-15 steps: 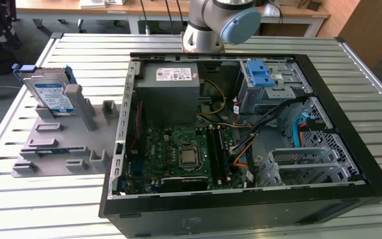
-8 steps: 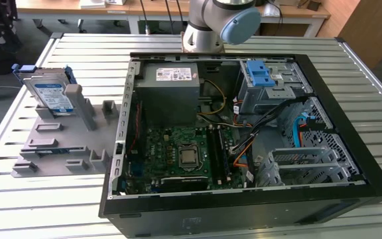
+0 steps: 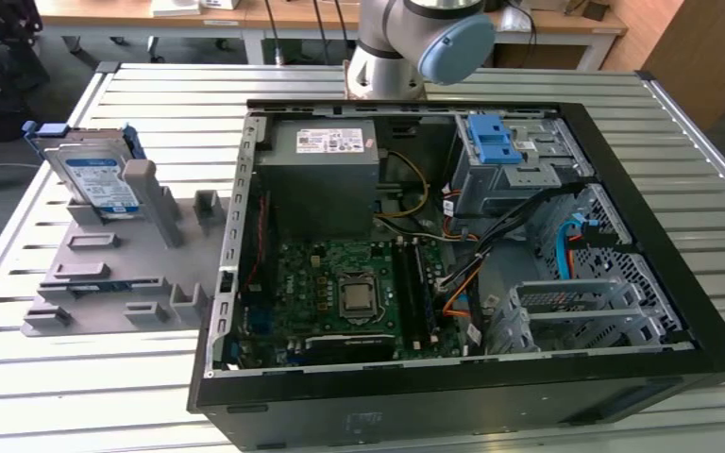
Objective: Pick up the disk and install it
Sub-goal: 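Pick up the disk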
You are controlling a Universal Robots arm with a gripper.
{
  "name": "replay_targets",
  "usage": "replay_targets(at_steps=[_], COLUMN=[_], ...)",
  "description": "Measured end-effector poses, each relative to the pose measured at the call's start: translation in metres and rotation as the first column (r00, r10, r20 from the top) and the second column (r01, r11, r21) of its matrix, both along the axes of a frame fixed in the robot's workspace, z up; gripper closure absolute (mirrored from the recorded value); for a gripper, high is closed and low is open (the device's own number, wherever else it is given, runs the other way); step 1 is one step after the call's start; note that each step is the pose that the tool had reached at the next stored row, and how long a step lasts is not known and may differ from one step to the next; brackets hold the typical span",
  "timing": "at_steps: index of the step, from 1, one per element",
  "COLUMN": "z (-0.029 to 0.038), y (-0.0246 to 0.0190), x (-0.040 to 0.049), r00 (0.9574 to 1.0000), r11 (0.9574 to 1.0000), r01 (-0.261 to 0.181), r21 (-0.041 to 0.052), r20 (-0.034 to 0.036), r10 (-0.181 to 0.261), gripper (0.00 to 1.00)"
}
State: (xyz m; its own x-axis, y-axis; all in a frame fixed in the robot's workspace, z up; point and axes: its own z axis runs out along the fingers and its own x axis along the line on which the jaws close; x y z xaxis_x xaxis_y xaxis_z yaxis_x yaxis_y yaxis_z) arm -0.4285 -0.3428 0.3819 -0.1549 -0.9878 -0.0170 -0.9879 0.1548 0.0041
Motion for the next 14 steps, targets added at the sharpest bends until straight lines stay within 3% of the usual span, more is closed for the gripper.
replay_targets(at_steps=[3,5,14], z=[-0.0046,-0.0083,-0.0242], y=[-0.0001,-0.0001,0.0012], x=[0.0,0.0,-0.0038], r00=[0.9988,0.997,0.9963], r11=[0.9988,0.997,0.9963], r01=[-0.049,-0.078,-0.085], r21=[0.0001,0.0,-0.0002], r20=[0.0001,0.0,0.0011], r10=[0.049,0.078,0.085], gripper=[0.35,0.35,0.35])
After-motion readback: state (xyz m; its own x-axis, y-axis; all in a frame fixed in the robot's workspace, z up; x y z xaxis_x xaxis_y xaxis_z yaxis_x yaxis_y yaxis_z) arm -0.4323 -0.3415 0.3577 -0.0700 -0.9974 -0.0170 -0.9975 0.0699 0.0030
